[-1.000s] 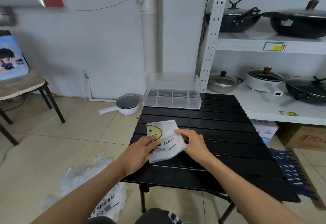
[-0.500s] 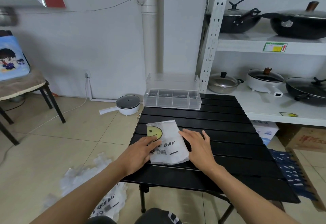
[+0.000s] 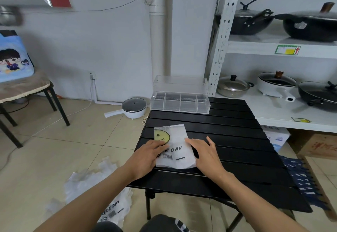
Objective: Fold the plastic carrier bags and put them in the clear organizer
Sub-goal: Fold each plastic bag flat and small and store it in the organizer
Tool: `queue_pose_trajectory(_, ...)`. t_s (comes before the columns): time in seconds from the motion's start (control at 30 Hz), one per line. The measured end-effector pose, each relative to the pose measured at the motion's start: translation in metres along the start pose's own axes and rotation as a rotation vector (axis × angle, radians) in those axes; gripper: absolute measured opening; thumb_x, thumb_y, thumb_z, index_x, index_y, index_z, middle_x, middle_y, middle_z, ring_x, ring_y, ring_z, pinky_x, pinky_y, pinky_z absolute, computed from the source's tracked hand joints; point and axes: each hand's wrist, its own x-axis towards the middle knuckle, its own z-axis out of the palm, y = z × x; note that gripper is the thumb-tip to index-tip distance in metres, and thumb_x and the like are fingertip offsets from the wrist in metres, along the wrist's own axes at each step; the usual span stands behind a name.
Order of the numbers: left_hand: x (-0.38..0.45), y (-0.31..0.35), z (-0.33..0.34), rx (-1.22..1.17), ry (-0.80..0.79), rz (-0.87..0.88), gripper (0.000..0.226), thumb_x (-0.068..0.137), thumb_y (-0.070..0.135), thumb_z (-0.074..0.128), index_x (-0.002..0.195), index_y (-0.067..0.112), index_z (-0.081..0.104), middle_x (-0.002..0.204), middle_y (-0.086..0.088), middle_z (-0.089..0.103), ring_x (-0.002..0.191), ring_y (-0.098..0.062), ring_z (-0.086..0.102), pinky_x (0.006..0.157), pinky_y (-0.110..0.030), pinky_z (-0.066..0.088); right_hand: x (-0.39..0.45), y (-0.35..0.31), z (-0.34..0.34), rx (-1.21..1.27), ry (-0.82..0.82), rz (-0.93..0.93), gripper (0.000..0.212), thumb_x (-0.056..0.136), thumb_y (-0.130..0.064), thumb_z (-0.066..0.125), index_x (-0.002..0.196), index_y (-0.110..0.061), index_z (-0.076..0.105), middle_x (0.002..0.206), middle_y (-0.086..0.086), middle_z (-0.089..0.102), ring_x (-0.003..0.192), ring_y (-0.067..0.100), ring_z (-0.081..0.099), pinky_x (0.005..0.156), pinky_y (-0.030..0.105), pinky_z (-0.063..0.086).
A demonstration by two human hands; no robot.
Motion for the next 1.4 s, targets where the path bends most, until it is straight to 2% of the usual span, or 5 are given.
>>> queue_pose_trajectory(0.33,0.018,0.006,-0.025,-0.38,0.055,-0.32,0.033,0.1,0.036,0.042,0.104,0.013,0.064,0.097,-0.009,0.065,0.094,-0.024,0.059,0.082,-0.032,0.044,0.011,-0.002,-0.003,0.072,0.047,0.121,0.004,0.091,-0.042,0.061,0.093,-0.042,0.064,0.112,-0.022,0.053,0.106,0.002,0.046,0.101,0.031,0.023)
queue_pose_trajectory(0.53,0.037,-0.005,-0.01,-0.635,0.264,-0.577,0.016,0.09,0.027,0.065,0.1,0.015,0.068,0.097,0.004,0.067,0.088,-0.014,0.061,0.07,-0.014,0.043,0.033,-0.01,0.005,0.143,0.065,0.377,0.038,0.091,-0.051,0.052,0.059,-0.032,0.057,0.09,-0.014,0.061,0.096,0.009,0.053,0.087,0.037,0.025)
queue_pose_trajectory(0.87,0.05,-0.007,-0.003,-0.466,0.266,-0.674,0.055,0.082,0.009,0.066,0.134,0.016,0.048,0.09,0.002,0.058,0.081,-0.013,0.055,0.076,-0.025,0.045,0.041,-0.019,0.014,-0.036,0.1,0.452,0.022,0.089,-0.047,0.056,0.1,-0.028,0.054,0.101,-0.008,0.054,0.1,0.015,0.052,0.085,0.036,0.03)
queue_pose_trajectory(1.1,0.056,-0.002,-0.004,-0.277,0.174,-0.667,0.011,0.09,0.019,0.058,0.09,0.011,0.066,0.107,-0.009,0.052,0.086,-0.021,0.054,0.074,-0.026,0.042,0.037,-0.022,0.015,-0.181,0.127,0.306,0.051,0.101,-0.039,0.041,0.149,-0.024,0.029,0.131,-0.001,0.049,0.116,0.018,0.047,0.093,0.038,0.035)
queue_pose_trajectory(1.4,0.065,-0.002,-0.005,-0.378,0.166,-0.8,0.007,0.078,0.011,0.066,0.079,0.005,0.068,0.098,-0.01,0.057,0.073,-0.022,0.056,0.057,-0.026,0.04,0.041,-0.031,0.015,-0.354,0.042,0.229,0.031,0.097,-0.019,0.051,0.127,-0.027,0.055,0.135,-0.005,0.052,0.112,0.021,0.046,0.085,0.037,0.031)
